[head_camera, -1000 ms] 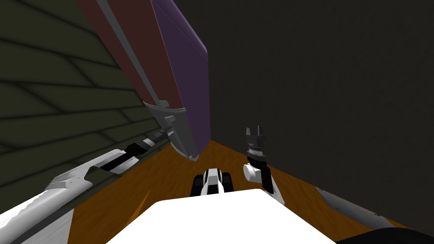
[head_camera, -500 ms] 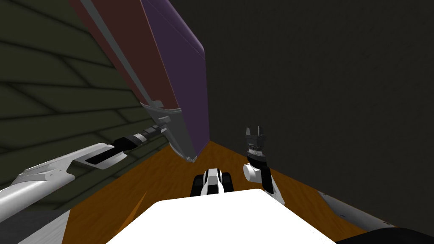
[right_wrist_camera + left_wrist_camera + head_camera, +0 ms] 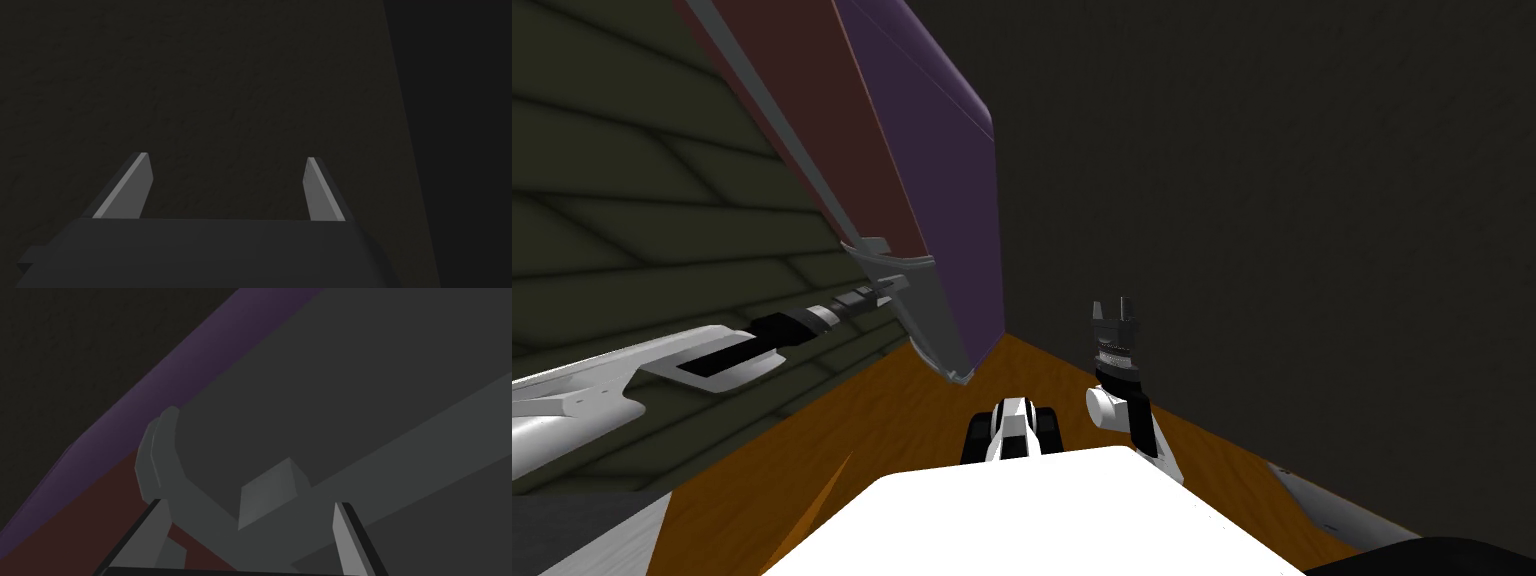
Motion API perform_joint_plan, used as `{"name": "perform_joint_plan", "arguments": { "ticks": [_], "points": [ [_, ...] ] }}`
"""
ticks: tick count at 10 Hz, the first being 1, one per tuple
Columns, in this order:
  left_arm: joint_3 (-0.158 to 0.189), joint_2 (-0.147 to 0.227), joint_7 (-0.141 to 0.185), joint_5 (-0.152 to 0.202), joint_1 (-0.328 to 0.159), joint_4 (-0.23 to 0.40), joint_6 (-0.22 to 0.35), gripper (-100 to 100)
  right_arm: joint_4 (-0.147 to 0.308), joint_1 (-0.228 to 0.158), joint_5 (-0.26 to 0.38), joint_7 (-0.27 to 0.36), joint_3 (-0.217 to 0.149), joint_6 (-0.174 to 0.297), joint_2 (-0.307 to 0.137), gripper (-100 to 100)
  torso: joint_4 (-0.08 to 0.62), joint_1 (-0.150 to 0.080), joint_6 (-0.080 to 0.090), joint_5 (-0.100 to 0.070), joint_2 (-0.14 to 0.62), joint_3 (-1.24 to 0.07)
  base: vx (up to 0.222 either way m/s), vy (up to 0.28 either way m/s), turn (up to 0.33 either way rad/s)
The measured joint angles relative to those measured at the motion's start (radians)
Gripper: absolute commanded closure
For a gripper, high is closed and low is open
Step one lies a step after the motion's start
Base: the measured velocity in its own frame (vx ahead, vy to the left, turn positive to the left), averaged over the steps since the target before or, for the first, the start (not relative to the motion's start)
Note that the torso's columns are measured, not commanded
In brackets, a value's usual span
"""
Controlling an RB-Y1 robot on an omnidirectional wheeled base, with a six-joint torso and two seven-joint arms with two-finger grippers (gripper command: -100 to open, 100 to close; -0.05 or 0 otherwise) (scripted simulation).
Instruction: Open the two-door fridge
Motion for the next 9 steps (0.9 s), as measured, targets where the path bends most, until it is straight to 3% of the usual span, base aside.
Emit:
{"name": "perform_joint_plan", "arguments": {
  "ticks": [2, 4, 5, 8, 9],
  "points": [
    [-0.012, 0.062, 0.039, -0.004, -0.044, 0.076, -0.006, -100, 0.000, 0.000, 0.000, 0.000, 0.000, 0.000, 0.000, 0, -0.001, -0.002, 0.000, 0.000, -0.004, -0.003, 0.046, -0.099, 0.030],
    [0.001, 0.106, 0.058, -0.001, -0.035, 0.094, 0.000, -100, 0.000, 0.000, 0.000, 0.000, 0.000, 0.000, 0.000, 0, 0.001, -0.002, 0.003, -0.002, -0.002, -0.002, 0.038, -0.098, 0.024],
    [-0.010, 0.140, 0.077, -0.005, -0.069, 0.132, 0.004, -100, 0.000, 0.000, 0.000, 0.000, 0.000, 0.000, 0.000, 0, 0.000, -0.003, 0.002, -0.002, -0.002, -0.001, 0.058, -0.089, 0.021],
    [0.019, 0.220, 0.110, -0.001, -0.072, 0.167, 0.027, -100, 0.000, 0.000, 0.000, 0.000, 0.000, 0.000, 0.000, 0, 0.000, -0.001, -0.002, 0.001, 0.004, 0.002, 0.038, -0.080, 0.009],
    [0.010, 0.238, 0.122, -0.004, -0.094, 0.197, 0.023, -100, 0.000, 0.000, 0.000, 0.000, 0.000, 0.000, 0.000, 0, 0.000, 0.000, -0.002, 0.002, 0.004, 0.003, 0.035, -0.082, 0.021]
  ]
}}
